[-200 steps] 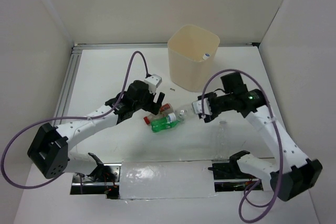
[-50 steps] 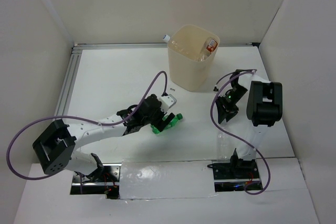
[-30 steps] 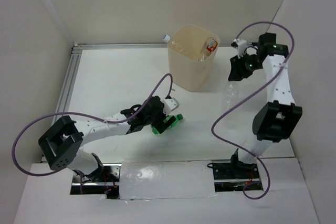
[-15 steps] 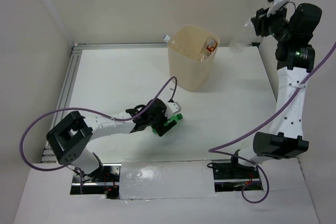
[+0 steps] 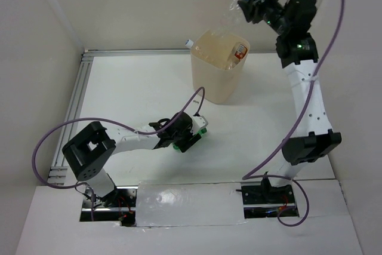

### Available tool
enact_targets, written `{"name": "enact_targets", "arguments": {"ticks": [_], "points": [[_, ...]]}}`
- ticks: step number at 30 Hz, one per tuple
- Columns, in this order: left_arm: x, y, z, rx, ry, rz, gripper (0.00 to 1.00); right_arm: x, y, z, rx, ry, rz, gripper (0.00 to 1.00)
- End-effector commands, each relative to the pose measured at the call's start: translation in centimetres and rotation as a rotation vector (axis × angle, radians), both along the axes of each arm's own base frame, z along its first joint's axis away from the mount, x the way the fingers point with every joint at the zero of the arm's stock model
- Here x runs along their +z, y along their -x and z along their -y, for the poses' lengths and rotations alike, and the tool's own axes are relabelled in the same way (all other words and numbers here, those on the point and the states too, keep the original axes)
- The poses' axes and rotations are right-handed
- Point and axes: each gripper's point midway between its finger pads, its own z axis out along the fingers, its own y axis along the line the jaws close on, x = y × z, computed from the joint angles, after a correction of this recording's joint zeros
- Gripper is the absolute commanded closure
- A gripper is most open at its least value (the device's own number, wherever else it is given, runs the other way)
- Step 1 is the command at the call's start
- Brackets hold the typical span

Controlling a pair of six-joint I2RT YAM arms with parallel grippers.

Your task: Put the plastic bottles in the bin

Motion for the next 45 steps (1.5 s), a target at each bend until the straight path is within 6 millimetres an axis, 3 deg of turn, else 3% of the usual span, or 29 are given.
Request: {"name": "enact_targets", "arguments": {"ticks": [1,4,7,10,11,12,16,18,19,21,22,23,25,26,28,29,30,31,32,33,34,35,36,37,38,40,41,42,45], "points": [[1.7,-1.5,1.7,0.017,0.057,0.037,0.28,-4.5,-2.4,-2.4,0.014,0.043,-0.062,1.00],[1.7,-1.4,1.8,0.018,0.067,0.026,0.51,-8.4,-3.7,-2.8,-0.009,0.103,-0.128,1.00],[1.7,-1.3,1.8,0.025,0.071,0.021,0.64,-10.2,-4.3,-2.9,-0.026,0.136,-0.157,0.99],[1.6,-1.1,2.1,0.019,0.084,0.006,0.69,-11.3,-4.6,-2.3,-0.054,0.165,-0.177,0.97],[1.6,-1.1,2.1,0.019,0.084,0.006,0.78,-12.2,-4.8,-2.4,-0.052,0.172,-0.206,0.96],[1.6,-1.1,2.1,0.019,0.084,0.006,0.85,-12.1,-4.5,-2.7,-0.027,0.181,-0.202,0.84],[3.7,-1.2,3.0,0.000,0.115,0.005,1.00,-12.8,-3.1,-3.8,0.059,0.219,-0.237,0.07],[5.6,-1.4,3.6,-0.012,0.152,0.021,1.00,-12.1,-2.3,-4.3,0.077,0.229,-0.219,0.00],[8.1,-1.9,4.5,-0.021,0.203,0.057,1.00,-11.7,-2.0,-4.2,0.076,0.227,-0.210,0.00],[10.4,-1.9,4.9,-0.032,0.235,0.071,1.00,-10.6,-1.3,-3.9,0.065,0.211,-0.196,0.00],[11.7,-2.0,5.3,-0.044,0.260,0.081,1.00,-9.7,-1.0,-2.8,0.028,0.189,-0.191,0.00],[14.6,-2.5,6.0,-0.047,0.307,0.122,1.00,-9.1,-0.9,-2.1,0.004,0.175,-0.181,0.00],[17.4,-2.7,6.8,-0.068,0.358,0.147,1.00,-7.7,-0.4,-0.1,-0.074,0.128,-0.171,0.00],[20.5,-3.1,7.3,-0.072,0.409,0.193,1.00,-7.3,-0.6,1.9,-0.125,0.109,-0.164,0.00],[23.5,-3.3,7.9,-0.078,0.472,0.227,1.00,-8.6,-0.6,4.1,-0.176,0.080,-0.201,0.00],[26.5,-3.8,8.6,-0.075,0.535,0.267,1.00,-8.3,-0.2,6.5,-0.227,0.073,-0.192,0.00],[28.2,-4.1,8.8,-0.085,0.573,0.291,1.00,-10.3,-0.2,7.6,-0.240,0.063,-0.240,0.00],[29.2,-4.6,9.2,-0.080,0.605,0.297,1.00,-11.0,0.1,8.5,-0.248,0.062,-0.256,0.00],[32.0,-5.0,9.7,-0.074,0.668,0.325,1.00,-11.2,0.8,10.1,-0.256,0.047,-0.263,0.03],[33.8,-5.9,9.9,-0.063,0.712,0.359,1.00,-12.2,1.3,10.9,-0.252,0.045,-0.290,0.11],[35.1,-6.4,10.2,-0.051,0.745,0.381,1.00,-14.6,1.8,11.4,-0.240,0.040,-0.354,0.24],[35.3,-7.9,10.4,-0.013,0.767,0.386,1.00,-15.3,2.4,11.3,-0.198,0.045,-0.364,0.63],[37.3,-8.7,10.4,0.008,0.813,0.417,1.00,-15.8,3.4,12.2,-0.211,0.038,-0.380,0.81],[38.8,-9.8,10.4,0.032,0.862,0.455,1.00,-18.4,4.0,12.5,-0.206,0.039,-0.441,0.92],[38.9,-11.8,10.4,0.102,0.879,0.475,1.00,-18.7,5.0,12.4,-0.191,0.060,-0.438,0.99],[39.4,-13.9,10.1,0.183,0.922,0.520,0.99,-20.8,6.2,12.4,-0.183,0.059,-0.486,0.93],[40.2,-14.7,10.1,0.216,0.968,0.558,0.99,-23.4,7.0,12.0,-0.163,0.062,-0.541,0.90],[40.3,-16.6,10.1,0.267,0.981,0.578,0.99,-23.6,7.9,12.2,-0.172,0.069,-0.533,0.86],[39.4,-20.0,10.3,0.374,0.951,0.591,0.97,-27.1,9.8,11.7,-0.153,0.059,-0.606,0.64]]}}
